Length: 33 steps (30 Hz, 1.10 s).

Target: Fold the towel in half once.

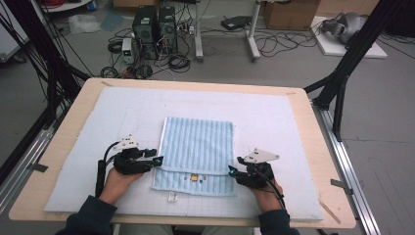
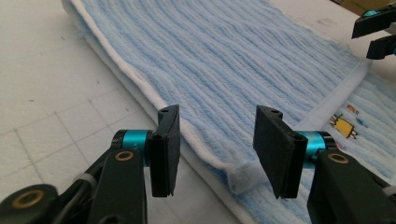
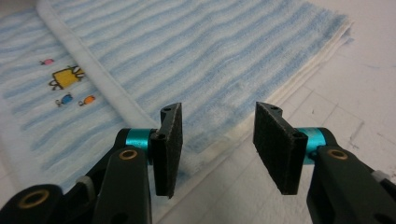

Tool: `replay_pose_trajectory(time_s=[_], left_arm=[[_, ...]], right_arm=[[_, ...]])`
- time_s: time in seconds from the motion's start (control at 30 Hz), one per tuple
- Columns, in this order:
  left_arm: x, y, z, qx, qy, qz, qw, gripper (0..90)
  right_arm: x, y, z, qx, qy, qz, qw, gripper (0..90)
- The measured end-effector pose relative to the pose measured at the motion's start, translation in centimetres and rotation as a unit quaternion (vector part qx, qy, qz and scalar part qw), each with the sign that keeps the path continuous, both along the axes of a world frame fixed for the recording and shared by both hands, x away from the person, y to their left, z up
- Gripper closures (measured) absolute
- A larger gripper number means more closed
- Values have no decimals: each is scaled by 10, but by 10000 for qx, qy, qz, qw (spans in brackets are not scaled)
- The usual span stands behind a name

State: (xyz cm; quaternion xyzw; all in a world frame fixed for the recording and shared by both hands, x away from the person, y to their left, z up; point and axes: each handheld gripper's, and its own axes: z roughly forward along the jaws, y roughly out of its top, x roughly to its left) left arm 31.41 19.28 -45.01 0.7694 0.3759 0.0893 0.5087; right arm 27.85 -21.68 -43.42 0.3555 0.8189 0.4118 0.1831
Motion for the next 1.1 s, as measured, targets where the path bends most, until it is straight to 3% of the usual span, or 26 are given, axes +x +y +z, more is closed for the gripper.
replay_pose_trajectory(time_s=[0.13, 0.3, 0.5, 0.57, 0.63, 0.7, 0.8, 0.97, 1.1], left_arm=[[-7, -2, 0, -18, -2, -32, 10000, 518], [-17, -6, 0, 126, -31, 22, 9999, 548], [-22, -14, -1, 581, -72, 145, 9982, 564], [-22, -19, -1, 808, -65, 140, 9966, 619], [-20, -19, -1, 902, -11, 129, 9958, 697], [-20, -20, -1, 865, -9, 120, 9962, 775], [-22, -21, -1, 871, -119, 129, 9960, 815], [-27, -14, 6, 394, -220, 28, 9990, 815], [-33, -7, 13, 137, -276, -30, 9995, 815]], right_arm=[[-8, 1, 0, 40, 20, 106, 9999, 533], [-16, 7, -4, -33, 63, 218, 9997, 553], [-16, 12, -11, -354, 67, 272, 9990, 685], [-15, 12, -12, -411, 65, 273, 9988, 734], [-15, 12, -11, -421, 50, 254, 9988, 783], [-15, 12, -11, -463, 11, 263, 9986, 831], [-15, 13, -9, -477, -50, 256, 9985, 844], [-16, 11, -2, -292, -153, 228, 9992, 844], [-21, 8, 3, -196, -201, 219, 9994, 844]])
